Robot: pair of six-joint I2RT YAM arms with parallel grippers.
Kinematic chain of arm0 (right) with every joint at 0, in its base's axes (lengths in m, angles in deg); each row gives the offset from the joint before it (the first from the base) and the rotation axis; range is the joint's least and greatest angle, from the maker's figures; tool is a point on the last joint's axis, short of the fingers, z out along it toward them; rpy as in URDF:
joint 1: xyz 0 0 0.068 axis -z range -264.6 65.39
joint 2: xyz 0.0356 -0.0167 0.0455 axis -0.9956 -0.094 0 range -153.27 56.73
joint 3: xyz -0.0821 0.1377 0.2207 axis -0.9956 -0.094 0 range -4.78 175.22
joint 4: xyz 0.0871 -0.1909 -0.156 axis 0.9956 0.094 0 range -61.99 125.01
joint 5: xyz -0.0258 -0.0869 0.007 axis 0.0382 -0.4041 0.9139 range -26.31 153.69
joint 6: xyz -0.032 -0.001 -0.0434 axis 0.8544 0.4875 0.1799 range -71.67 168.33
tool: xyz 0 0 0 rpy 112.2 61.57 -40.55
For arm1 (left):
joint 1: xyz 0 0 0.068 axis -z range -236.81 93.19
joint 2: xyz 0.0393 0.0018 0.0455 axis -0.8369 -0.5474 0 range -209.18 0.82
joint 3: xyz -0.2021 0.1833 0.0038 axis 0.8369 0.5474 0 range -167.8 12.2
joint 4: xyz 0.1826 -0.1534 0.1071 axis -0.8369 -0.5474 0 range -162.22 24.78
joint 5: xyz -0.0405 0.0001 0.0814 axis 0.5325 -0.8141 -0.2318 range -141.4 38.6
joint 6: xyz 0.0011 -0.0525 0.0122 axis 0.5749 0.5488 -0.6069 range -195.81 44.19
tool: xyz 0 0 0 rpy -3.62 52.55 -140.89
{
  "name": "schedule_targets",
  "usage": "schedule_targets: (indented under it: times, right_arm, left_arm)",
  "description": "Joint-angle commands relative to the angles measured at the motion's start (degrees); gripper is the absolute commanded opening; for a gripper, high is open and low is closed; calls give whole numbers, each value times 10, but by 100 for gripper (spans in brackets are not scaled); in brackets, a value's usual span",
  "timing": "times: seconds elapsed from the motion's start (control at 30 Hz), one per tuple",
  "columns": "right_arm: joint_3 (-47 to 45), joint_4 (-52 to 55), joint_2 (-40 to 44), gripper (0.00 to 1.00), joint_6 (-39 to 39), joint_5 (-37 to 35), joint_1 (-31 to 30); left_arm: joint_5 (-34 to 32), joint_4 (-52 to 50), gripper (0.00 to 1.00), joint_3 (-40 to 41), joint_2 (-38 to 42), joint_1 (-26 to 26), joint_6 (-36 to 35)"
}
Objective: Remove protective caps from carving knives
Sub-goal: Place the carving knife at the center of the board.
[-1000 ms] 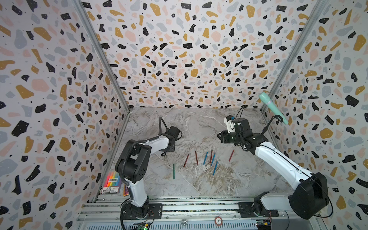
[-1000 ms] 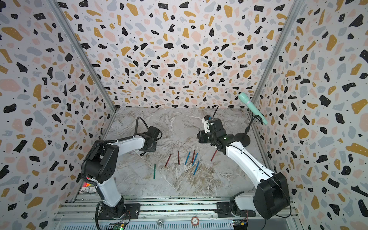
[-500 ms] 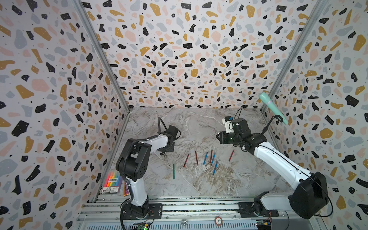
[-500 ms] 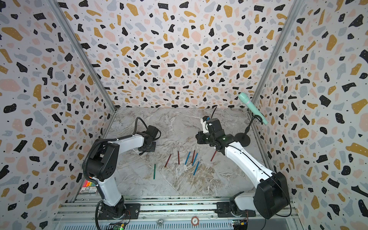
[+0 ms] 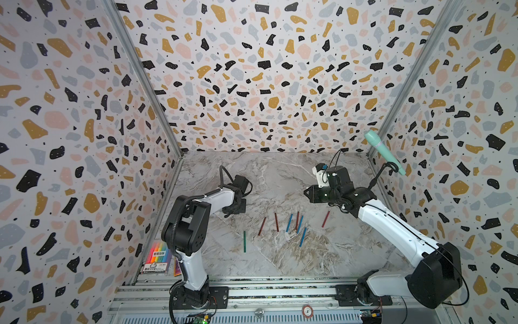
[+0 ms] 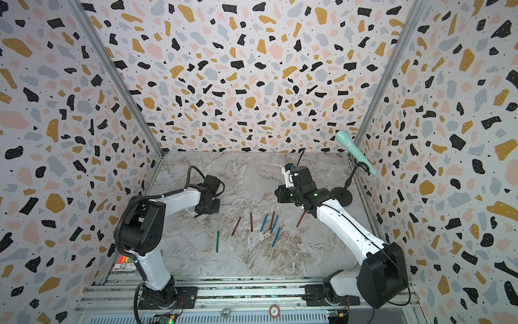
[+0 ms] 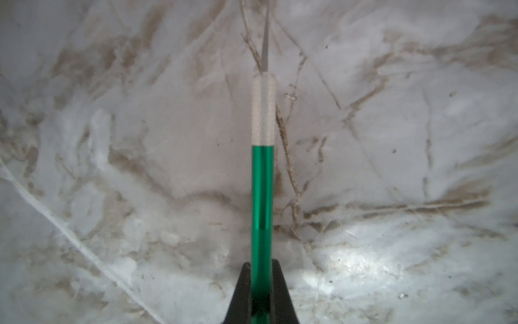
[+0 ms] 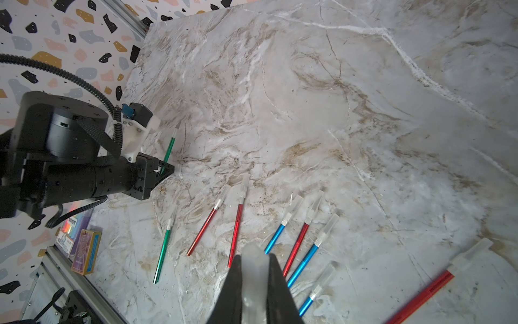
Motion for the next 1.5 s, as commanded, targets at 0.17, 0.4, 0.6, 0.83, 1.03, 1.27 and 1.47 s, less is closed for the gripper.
schedule_targets:
  times: [0.17, 0.4, 0.6, 0.83, 1.03, 1.27, 1.47]
  right_arm:
    - [33, 27, 3, 0, 16, 18, -6]
    - [31, 25, 3, 0, 15, 21, -13]
    - [30, 25, 3, 0, 17, 20, -14]
    - [31, 33, -8, 0, 23, 6, -13]
    - [64, 80, -65, 0, 39, -37, 3]
    - [153, 137, -206, 0, 69, -99, 51]
    - [295, 230, -368, 0, 89, -187, 50]
  left_arm:
    - [69, -62, 18, 27, -45, 4, 8]
    - [59, -63, 21, 23, -64, 4, 4]
    - [40, -69, 21, 10, -67, 4, -1]
    - [18, -74, 25, 2, -55, 4, -1]
    - [2, -85, 45, -21, -12, 3, 3]
    - [-15, -85, 70, -55, 114, 2, 15]
    - [-35, -33, 86, -1, 254, 2, 35]
